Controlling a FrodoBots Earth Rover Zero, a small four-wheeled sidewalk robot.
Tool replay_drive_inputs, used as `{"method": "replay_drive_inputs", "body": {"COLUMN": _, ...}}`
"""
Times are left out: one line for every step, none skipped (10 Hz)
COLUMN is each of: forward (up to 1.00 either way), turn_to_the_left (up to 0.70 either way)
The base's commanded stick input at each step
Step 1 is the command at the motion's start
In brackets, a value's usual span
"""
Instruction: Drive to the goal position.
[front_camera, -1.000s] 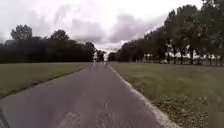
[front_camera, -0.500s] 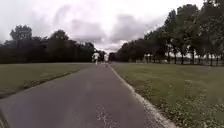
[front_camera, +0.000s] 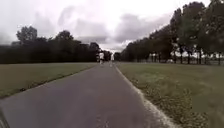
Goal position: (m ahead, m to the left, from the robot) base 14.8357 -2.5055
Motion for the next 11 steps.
{"method": "replay_drive_inputs", "body": {"forward": 0.7, "turn_to_the_left": 0.0}}
{"method": "replay_drive_inputs", "body": {"forward": 0.7, "turn_to_the_left": 0.0}}
{"method": "replay_drive_inputs", "body": {"forward": 0.7, "turn_to_the_left": 0.0}}
{"method": "replay_drive_inputs", "body": {"forward": 0.7, "turn_to_the_left": 0.0}}
{"method": "replay_drive_inputs", "body": {"forward": 0.7, "turn_to_the_left": 0.0}}
{"method": "replay_drive_inputs", "body": {"forward": 0.7, "turn_to_the_left": 0.0}}
{"method": "replay_drive_inputs", "body": {"forward": 0.7, "turn_to_the_left": 0.0}}
{"method": "replay_drive_inputs", "body": {"forward": 0.7, "turn_to_the_left": 0.0}}
{"method": "replay_drive_inputs", "body": {"forward": 0.7, "turn_to_the_left": 0.0}}
{"method": "replay_drive_inputs", "body": {"forward": 0.7, "turn_to_the_left": 0.0}}
{"method": "replay_drive_inputs", "body": {"forward": 0.7, "turn_to_the_left": 0.0}}
